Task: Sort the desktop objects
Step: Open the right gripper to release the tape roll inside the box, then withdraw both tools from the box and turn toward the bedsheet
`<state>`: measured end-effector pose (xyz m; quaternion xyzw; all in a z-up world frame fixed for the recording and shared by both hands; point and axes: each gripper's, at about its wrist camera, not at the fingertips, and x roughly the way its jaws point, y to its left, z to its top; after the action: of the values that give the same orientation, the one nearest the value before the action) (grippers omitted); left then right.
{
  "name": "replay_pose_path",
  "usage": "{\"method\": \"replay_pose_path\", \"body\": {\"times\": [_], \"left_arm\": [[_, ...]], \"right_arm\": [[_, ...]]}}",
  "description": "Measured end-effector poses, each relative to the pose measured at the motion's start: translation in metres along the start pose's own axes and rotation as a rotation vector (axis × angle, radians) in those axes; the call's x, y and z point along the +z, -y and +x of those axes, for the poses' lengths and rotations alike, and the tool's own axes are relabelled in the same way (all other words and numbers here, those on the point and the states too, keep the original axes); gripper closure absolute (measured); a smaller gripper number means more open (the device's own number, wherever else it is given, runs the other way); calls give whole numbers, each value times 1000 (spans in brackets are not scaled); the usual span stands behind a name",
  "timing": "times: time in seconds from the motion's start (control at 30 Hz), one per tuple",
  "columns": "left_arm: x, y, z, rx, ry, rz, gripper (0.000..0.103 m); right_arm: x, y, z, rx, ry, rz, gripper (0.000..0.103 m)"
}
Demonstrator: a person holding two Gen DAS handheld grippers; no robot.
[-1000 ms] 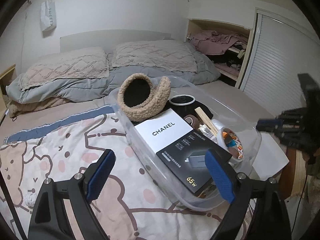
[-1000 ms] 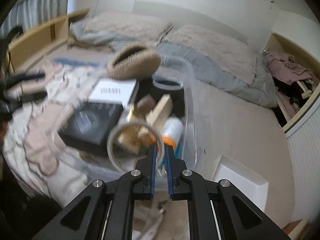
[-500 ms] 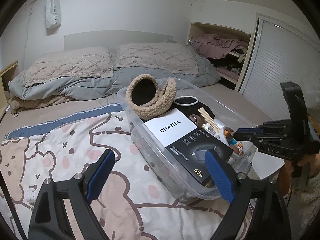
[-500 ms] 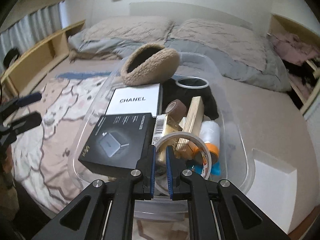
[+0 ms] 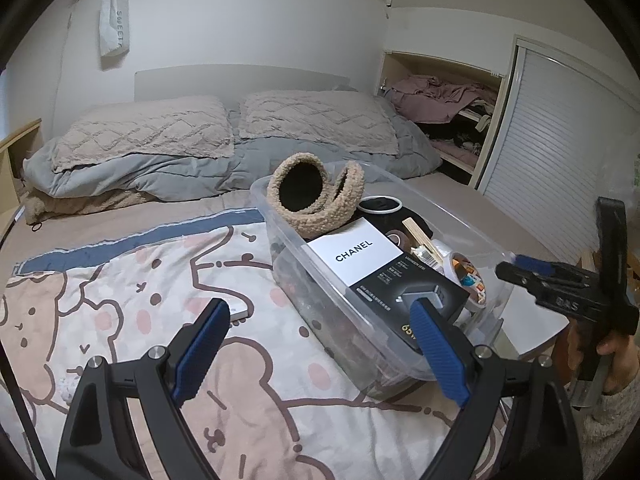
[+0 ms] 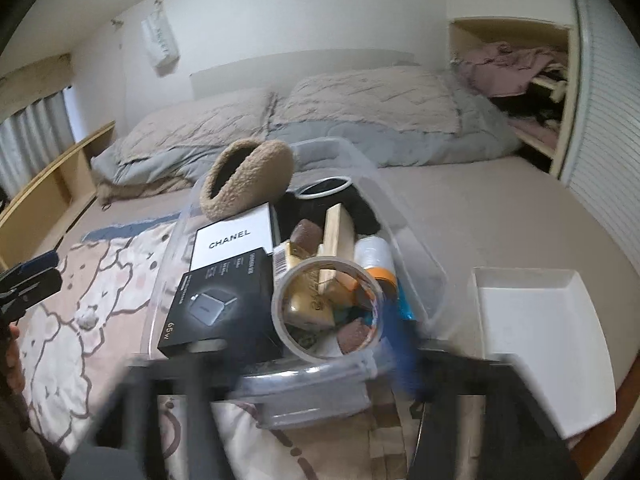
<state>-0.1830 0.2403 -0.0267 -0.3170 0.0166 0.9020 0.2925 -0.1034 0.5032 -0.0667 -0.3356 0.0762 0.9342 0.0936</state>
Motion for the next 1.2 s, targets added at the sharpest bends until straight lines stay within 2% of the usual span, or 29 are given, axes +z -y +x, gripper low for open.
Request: {"method": "replay_pose_path", "body": {"times": [0.1, 0.17, 0.2, 0.3, 0.33, 0.57, 0.6, 0.87, 1.03, 1.2], "left_arm": [[-2, -4, -5, 7, 4, 0, 11], [-3, -7, -9, 12, 10, -2, 11], [-4, -9, -10, 14, 13, -4, 11], [-5, -13, -13, 27, 17, -7, 10], [-5, -15, -13, 34, 18, -7, 7], [-11, -26, -26, 79, 54, 8, 3], [-12, -29, -27, 89, 55, 11, 0], [-20, -57, -39, 136, 72, -13, 0], [-25, -82, -44, 159, 78, -48, 0], [-32, -111, -51, 205, 90, -83, 0]], "right_arm": [[-6, -1, -8, -38, 32, -1, 30], [-10, 0, -13, -45, 61, 14, 6], [-11, 0, -15, -46, 75, 20, 0], [-14, -2, -20, -65, 119, 23, 0], [-14, -4, -21, -67, 130, 23, 0], [-15, -18, -24, -61, 168, 22, 0], [-16, -20, -25, -59, 171, 23, 0], [-18, -40, -24, -32, 193, 35, 0], [-18, -60, -20, 17, 183, 21, 0], [-19, -84, -21, 19, 224, -11, 0]]}}
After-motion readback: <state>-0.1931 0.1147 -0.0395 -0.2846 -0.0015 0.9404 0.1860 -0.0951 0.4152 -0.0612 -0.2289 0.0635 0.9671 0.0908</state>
